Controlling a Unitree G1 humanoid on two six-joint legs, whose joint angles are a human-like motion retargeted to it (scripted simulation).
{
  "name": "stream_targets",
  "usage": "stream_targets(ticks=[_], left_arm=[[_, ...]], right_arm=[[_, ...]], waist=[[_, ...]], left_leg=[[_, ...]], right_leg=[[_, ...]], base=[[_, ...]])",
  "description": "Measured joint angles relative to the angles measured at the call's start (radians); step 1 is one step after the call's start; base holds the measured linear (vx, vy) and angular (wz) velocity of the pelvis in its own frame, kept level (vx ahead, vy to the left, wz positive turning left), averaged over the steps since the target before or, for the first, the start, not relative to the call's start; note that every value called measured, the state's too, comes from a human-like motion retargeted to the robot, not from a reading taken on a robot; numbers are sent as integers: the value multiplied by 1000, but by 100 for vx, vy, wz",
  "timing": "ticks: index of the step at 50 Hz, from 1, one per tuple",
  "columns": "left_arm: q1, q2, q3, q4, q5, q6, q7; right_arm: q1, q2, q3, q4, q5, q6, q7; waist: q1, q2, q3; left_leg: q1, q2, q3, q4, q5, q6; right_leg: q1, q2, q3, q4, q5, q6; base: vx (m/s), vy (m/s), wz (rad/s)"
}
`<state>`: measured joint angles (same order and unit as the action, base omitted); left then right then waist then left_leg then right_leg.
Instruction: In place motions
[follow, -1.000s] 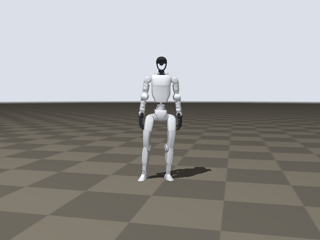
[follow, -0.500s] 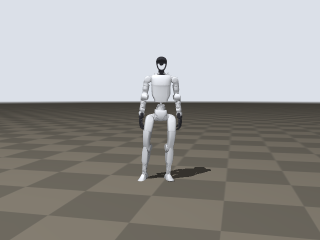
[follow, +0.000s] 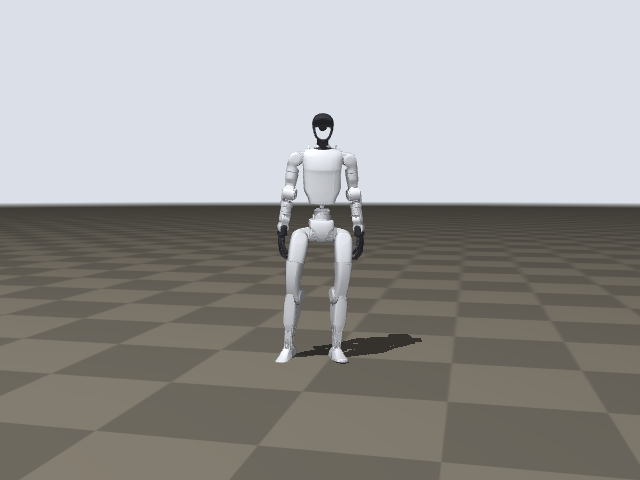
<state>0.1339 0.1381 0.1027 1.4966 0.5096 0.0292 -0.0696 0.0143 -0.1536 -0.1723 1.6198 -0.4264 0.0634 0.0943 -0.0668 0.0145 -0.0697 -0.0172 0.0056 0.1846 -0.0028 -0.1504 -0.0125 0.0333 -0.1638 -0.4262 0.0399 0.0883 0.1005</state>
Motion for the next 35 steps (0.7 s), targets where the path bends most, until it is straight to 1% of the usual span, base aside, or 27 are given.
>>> stream_targets(ticks=[22, 35], left_arm=[[-1, 1, 2, -7, -3, -1, 0], [-1, -1, 7, -17, -5, -4, -4]], right_arm=[[2, -5, -3, -4, 2, -2, 1], [12, -15, -13, 4, 1, 0, 1]], waist=[[15, -3, 5], [45, -13, 11]], left_leg=[[-11, -5, -16, 2, 5, 0], [-24, -21, -46, 6, 16, -2]], right_leg=[[6, -4, -17, -4, 0, 2], [33, -12, -65, -12, 0, 7]], base=[[0, 0, 0], [0, 2, 14]])
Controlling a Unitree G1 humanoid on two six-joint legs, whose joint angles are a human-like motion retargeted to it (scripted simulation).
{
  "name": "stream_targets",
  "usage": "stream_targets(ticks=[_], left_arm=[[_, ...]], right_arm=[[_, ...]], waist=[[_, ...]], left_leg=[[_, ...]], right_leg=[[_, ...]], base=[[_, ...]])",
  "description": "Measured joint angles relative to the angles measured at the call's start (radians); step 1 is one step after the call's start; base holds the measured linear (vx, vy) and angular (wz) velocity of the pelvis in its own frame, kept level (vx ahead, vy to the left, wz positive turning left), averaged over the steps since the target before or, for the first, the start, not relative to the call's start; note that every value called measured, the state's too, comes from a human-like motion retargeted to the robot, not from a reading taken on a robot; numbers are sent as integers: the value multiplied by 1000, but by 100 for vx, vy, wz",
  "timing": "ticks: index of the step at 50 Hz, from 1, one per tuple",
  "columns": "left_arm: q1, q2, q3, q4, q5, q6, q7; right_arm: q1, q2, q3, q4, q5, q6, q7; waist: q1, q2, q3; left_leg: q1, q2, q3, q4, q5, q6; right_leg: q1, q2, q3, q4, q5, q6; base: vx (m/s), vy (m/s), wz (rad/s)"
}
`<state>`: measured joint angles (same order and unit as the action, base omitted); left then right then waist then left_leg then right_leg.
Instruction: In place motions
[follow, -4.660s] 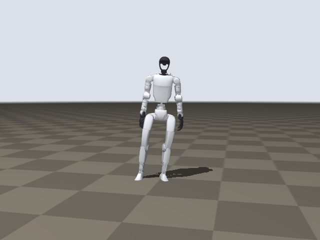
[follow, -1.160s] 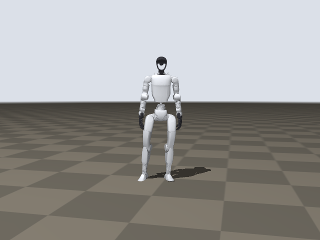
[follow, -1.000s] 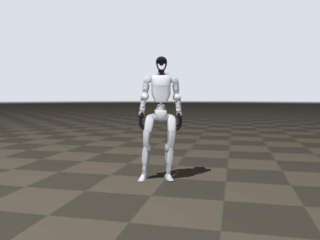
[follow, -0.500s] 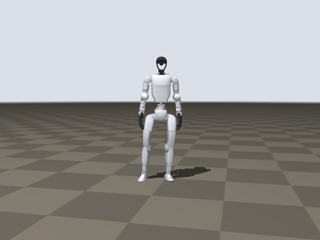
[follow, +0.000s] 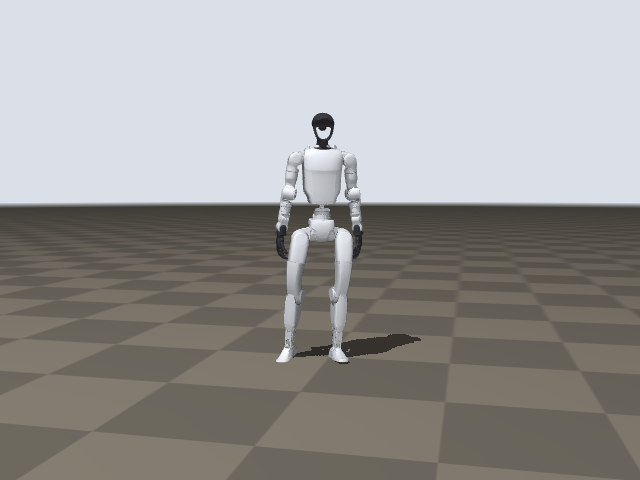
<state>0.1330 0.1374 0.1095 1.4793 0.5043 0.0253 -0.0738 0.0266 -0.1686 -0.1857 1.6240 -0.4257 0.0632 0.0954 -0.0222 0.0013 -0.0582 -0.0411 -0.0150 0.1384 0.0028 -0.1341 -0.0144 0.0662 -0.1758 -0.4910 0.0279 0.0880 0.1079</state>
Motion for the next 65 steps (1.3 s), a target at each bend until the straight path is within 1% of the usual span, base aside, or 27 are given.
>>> stream_targets(ticks=[9, 23, 39, 65], left_arm=[[11, -2, 42, 17, -33, 7, 8], [6, 6, 37, 9, -26, 6, 9], [-2, 7, 21, 10, -21, 8, 9], [-6, 6, 16, -2, -23, 4, 4]], right_arm=[[-10, -1, 4, -22, 1, -5, 2], [-12, 0, 10, -24, -1, -10, 5], [-17, -2, 10, -30, -1, -12, 8], [-6, 0, 3, -14, 0, -6, 7]], waist=[[17, -3, 4], [39, -14, 15], [32, -16, 28], [24, -7, 18]], left_leg=[[-8, -2, -13, 2, 4, -1], [-18, -6, -34, 5, 12, -6], [-19, 2, -35, 5, 15, -8], [-20, 6, -30, 5, 12, -8]], right_leg=[[4, 0, -15, -3, 0, 0], [17, -1, -43, -6, -2, 5], [13, 4, -43, -6, -2, 2], [6, 6, -38, -5, -4, 1]], base=[[0, 0, 0], [0, 0, 0], [0, 0, 0], [0, 0, 0]])
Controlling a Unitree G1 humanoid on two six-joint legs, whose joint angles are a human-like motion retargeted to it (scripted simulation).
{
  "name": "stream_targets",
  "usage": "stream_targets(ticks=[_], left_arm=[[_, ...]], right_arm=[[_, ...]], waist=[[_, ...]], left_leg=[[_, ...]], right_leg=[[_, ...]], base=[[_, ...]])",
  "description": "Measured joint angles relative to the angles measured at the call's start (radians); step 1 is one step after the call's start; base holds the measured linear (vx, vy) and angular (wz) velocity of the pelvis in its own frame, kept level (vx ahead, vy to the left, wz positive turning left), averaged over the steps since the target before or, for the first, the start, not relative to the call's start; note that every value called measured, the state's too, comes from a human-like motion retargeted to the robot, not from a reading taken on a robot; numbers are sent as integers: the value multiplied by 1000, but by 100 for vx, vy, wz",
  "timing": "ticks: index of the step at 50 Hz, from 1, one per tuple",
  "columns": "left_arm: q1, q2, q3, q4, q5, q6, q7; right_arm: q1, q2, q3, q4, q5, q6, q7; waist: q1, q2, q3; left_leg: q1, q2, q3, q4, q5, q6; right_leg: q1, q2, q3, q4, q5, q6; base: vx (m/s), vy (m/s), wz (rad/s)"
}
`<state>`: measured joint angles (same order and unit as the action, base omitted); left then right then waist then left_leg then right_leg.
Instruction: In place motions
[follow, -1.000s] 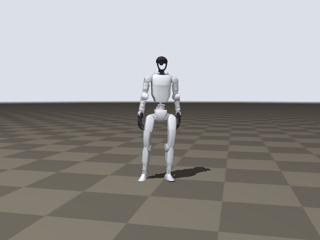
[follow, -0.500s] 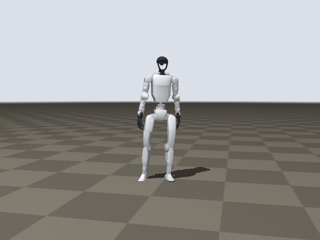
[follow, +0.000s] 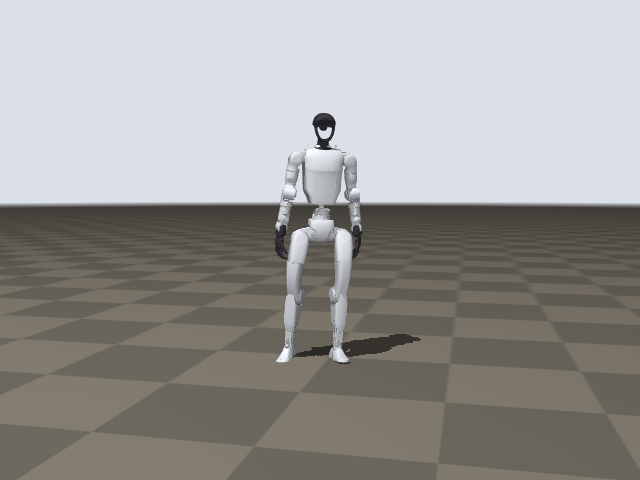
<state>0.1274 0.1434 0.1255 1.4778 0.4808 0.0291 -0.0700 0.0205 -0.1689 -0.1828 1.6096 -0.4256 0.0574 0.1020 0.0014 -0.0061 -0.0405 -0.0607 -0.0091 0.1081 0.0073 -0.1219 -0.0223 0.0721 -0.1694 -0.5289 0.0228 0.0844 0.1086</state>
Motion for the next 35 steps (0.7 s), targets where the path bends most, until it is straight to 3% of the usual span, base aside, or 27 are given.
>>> stream_targets(ticks=[23, 35], left_arm=[[-27, -18, 10, -10, -7, -9, -6], [-17, -13, 26, 55, -44, -32, 89]], right_arm=[[29, -20, -10, 40, 0, 1, -14], [26, -30, -11, 30, -8, -6, -24]], waist=[[106, 1, 1], [162, -6, 6]], left_leg=[[-42, -38, -85, 14, 25, -9], [-63, -54, -131, 17, 40, -18]], right_leg=[[41, -17, -90, -12, -3, 20], [63, -17, -142, -16, -4, 36]], base=[[-7, 16, 23], [-7, 4, 27]])
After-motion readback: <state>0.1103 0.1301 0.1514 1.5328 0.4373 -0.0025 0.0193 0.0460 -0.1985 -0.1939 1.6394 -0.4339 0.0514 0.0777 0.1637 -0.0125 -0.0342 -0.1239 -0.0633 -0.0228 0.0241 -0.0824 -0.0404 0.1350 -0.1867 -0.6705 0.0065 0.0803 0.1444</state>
